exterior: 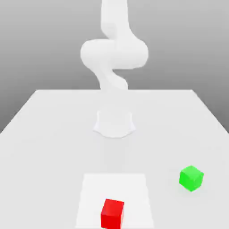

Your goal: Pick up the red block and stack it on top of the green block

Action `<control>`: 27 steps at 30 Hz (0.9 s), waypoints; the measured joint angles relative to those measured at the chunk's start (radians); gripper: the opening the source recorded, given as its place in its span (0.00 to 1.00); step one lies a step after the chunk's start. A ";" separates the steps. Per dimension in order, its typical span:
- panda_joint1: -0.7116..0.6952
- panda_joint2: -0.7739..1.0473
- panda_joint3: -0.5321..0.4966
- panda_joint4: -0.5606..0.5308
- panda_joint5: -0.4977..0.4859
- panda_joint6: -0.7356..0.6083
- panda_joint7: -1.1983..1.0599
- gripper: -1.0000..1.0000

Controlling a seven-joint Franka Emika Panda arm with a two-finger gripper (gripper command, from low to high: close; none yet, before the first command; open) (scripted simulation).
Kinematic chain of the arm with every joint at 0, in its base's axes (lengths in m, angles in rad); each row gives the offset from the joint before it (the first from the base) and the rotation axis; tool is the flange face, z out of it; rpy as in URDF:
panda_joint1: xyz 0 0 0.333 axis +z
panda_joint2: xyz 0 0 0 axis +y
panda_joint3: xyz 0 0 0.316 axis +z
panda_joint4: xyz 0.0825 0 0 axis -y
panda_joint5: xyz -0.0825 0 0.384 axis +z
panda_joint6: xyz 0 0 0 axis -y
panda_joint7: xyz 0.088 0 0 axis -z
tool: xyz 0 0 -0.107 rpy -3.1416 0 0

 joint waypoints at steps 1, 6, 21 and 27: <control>-0.007 0.039 0.006 -0.006 -0.002 0.014 0.009 0.50; -0.030 0.224 0.027 -0.037 -0.017 0.084 0.057 0.50; -0.058 0.767 0.045 -0.126 -0.041 0.287 0.186 0.50; -0.055 0.983 0.042 -0.140 -0.032 0.400 0.210 0.50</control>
